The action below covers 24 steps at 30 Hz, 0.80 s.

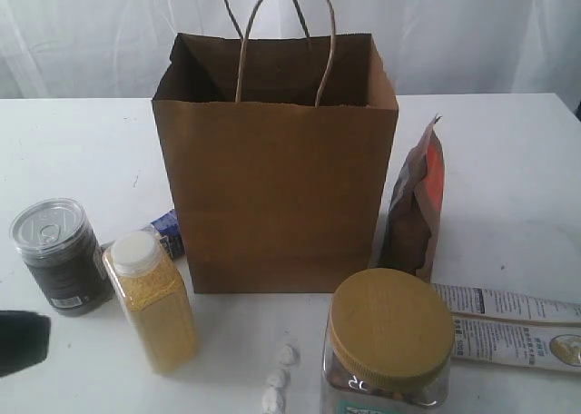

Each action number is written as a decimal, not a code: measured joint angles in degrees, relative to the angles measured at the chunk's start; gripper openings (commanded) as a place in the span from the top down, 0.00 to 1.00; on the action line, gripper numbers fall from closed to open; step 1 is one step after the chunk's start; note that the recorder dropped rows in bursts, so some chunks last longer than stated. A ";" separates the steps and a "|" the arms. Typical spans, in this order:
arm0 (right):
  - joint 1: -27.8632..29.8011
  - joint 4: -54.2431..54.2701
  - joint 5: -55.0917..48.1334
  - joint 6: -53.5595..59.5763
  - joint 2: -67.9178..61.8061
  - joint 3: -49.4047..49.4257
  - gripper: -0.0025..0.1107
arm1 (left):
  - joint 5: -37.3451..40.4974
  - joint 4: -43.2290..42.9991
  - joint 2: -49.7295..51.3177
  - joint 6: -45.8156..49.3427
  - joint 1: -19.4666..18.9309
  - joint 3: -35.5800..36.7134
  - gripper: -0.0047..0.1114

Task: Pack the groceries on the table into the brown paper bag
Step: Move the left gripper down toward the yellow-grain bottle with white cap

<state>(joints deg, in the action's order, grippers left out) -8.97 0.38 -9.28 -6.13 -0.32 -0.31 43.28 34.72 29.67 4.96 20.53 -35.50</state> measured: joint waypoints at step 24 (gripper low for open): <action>0.00 0.00 0.00 -0.12 0.00 0.00 0.98 | -3.68 7.67 43.56 2.46 0.00 -21.60 0.27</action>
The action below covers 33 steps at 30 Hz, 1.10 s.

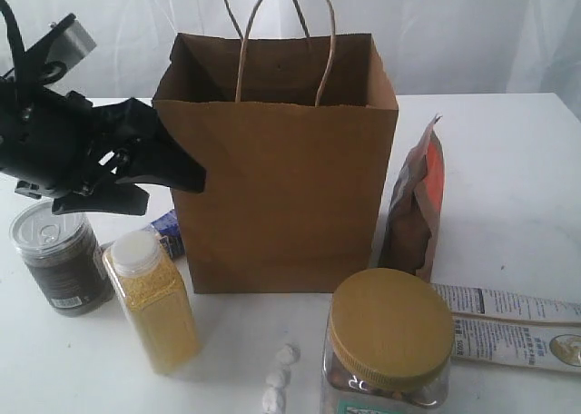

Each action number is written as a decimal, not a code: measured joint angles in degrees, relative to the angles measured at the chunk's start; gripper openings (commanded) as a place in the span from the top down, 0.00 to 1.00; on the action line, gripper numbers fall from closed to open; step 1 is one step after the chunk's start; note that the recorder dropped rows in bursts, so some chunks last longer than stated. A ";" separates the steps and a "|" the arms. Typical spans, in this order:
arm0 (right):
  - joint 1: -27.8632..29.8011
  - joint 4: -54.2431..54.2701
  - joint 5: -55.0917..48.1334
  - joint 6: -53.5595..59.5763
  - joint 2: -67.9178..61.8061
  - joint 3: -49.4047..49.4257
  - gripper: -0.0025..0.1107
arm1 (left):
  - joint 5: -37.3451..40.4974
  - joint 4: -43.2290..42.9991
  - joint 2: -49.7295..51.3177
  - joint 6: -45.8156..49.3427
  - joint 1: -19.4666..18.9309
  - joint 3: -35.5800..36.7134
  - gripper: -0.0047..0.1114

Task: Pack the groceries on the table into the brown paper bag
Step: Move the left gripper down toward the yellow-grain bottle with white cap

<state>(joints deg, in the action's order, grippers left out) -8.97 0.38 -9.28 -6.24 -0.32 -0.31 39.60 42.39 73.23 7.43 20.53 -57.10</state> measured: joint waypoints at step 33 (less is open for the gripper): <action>0.00 0.00 0.00 0.00 0.00 0.00 0.98 | 10.60 -38.21 2.74 -40.42 9.08 -6.91 0.27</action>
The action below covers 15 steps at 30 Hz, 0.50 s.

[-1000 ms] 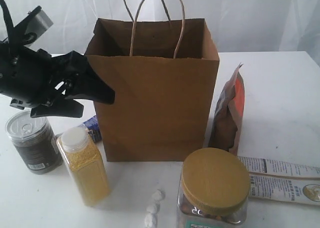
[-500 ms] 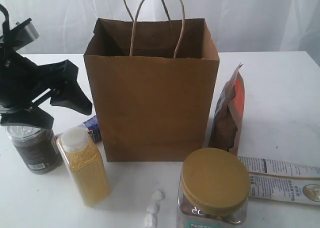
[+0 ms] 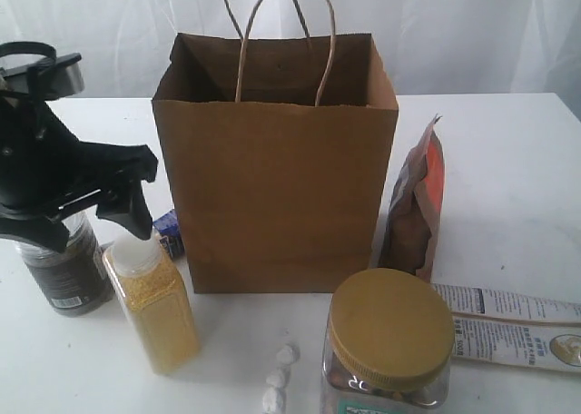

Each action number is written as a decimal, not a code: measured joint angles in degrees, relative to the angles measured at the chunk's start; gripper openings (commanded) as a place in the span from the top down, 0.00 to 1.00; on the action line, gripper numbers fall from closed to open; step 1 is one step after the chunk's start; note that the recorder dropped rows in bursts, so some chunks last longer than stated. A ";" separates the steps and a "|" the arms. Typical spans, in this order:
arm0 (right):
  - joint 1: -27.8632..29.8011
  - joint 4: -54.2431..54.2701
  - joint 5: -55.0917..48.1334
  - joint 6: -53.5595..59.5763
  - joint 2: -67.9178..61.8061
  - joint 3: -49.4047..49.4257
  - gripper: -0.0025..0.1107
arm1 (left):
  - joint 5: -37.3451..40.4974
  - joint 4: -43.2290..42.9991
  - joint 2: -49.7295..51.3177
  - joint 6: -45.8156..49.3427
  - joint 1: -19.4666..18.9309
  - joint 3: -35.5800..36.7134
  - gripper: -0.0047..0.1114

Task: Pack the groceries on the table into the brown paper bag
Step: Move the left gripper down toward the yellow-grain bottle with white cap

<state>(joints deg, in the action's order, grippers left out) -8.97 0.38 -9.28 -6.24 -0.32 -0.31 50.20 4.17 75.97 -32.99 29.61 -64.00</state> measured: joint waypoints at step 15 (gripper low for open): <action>0.00 0.00 0.00 0.00 0.00 0.00 0.98 | -3.48 -3.63 5.59 -8.33 3.74 0.00 0.27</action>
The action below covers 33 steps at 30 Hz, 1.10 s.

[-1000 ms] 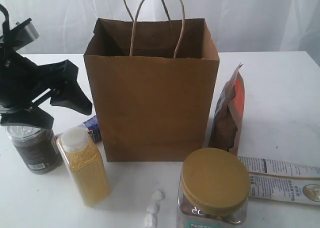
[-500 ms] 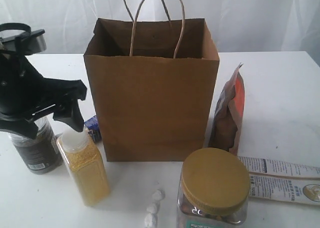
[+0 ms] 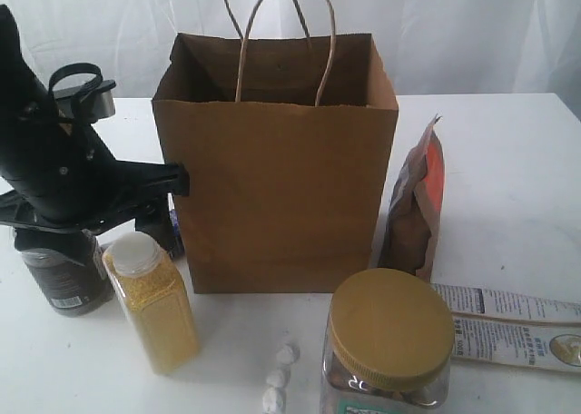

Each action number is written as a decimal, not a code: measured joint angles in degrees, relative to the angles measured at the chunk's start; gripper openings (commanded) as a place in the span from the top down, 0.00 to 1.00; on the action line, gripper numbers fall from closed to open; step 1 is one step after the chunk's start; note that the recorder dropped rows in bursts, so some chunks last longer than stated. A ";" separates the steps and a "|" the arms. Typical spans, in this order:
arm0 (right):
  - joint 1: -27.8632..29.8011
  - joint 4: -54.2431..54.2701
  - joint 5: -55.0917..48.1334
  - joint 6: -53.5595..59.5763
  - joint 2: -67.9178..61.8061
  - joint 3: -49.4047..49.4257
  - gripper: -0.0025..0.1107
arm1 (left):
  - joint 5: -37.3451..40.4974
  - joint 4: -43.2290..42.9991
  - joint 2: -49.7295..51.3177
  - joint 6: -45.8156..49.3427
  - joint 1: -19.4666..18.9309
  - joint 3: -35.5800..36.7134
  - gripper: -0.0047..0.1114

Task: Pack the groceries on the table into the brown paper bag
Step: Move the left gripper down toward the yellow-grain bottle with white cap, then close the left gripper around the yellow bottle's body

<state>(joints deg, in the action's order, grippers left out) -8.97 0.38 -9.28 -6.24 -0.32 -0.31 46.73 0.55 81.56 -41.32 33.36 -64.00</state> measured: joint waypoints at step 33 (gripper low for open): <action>0.00 0.00 0.00 0.00 0.00 0.00 0.98 | 4.63 -4.68 6.26 -8.29 3.85 -0.30 0.32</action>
<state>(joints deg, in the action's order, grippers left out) -8.97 0.38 -9.28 -6.24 -0.32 -0.31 51.36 -4.13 87.82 -49.61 37.21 -64.30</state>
